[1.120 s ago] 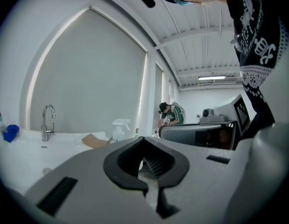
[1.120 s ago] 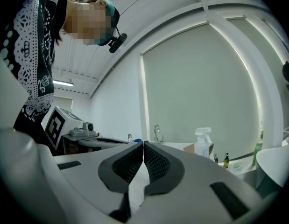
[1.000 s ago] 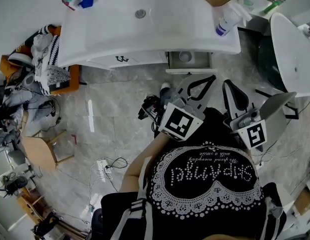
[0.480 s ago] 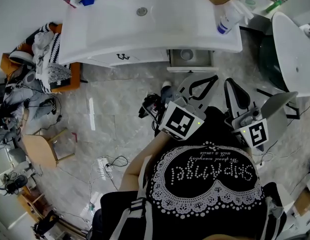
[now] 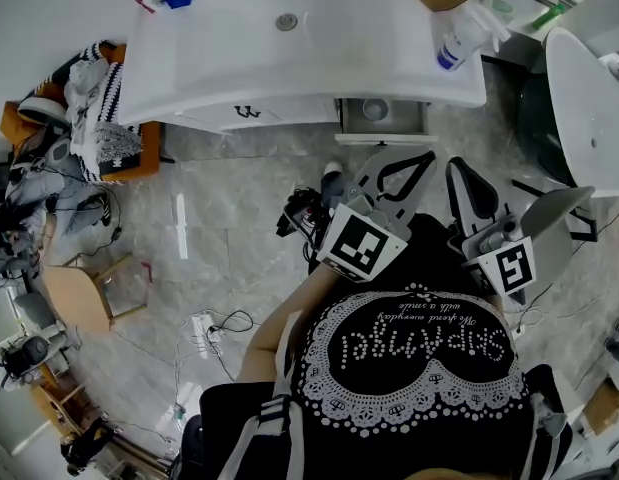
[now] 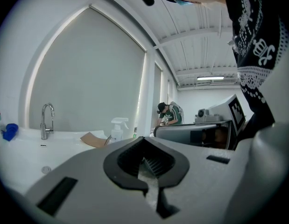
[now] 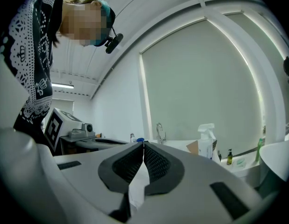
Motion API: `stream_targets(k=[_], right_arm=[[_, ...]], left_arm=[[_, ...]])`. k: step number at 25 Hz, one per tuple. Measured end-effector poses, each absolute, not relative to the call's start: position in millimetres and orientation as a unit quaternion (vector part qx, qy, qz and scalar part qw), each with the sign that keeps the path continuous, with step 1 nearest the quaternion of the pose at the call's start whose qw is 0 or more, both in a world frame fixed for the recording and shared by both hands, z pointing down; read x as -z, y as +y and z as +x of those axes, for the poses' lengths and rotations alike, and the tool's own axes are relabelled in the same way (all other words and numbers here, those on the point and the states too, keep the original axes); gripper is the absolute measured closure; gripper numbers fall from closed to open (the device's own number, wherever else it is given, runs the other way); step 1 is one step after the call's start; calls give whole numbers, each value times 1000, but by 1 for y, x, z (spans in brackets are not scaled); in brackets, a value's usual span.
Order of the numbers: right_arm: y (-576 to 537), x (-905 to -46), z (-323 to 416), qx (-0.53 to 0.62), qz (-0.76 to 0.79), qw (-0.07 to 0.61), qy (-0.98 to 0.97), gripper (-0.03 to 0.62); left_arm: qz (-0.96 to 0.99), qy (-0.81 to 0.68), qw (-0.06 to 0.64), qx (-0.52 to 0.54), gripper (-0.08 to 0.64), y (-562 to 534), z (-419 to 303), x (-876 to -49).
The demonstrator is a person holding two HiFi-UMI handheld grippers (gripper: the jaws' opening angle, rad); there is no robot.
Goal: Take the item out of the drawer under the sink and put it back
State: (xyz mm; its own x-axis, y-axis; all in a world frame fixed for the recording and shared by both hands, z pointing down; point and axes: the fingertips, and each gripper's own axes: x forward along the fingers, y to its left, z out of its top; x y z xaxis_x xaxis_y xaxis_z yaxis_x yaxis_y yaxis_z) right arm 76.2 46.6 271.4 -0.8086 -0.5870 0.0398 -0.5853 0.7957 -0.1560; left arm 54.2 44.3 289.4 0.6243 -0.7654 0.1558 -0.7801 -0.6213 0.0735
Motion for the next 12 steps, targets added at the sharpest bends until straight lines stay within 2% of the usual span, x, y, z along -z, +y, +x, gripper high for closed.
stream_targets(k=[12], right_arm=[[48,-275,73,92,-303,-1,949,574]], left_arm=[[897,-433,73,-53,557,47,52,-291]])
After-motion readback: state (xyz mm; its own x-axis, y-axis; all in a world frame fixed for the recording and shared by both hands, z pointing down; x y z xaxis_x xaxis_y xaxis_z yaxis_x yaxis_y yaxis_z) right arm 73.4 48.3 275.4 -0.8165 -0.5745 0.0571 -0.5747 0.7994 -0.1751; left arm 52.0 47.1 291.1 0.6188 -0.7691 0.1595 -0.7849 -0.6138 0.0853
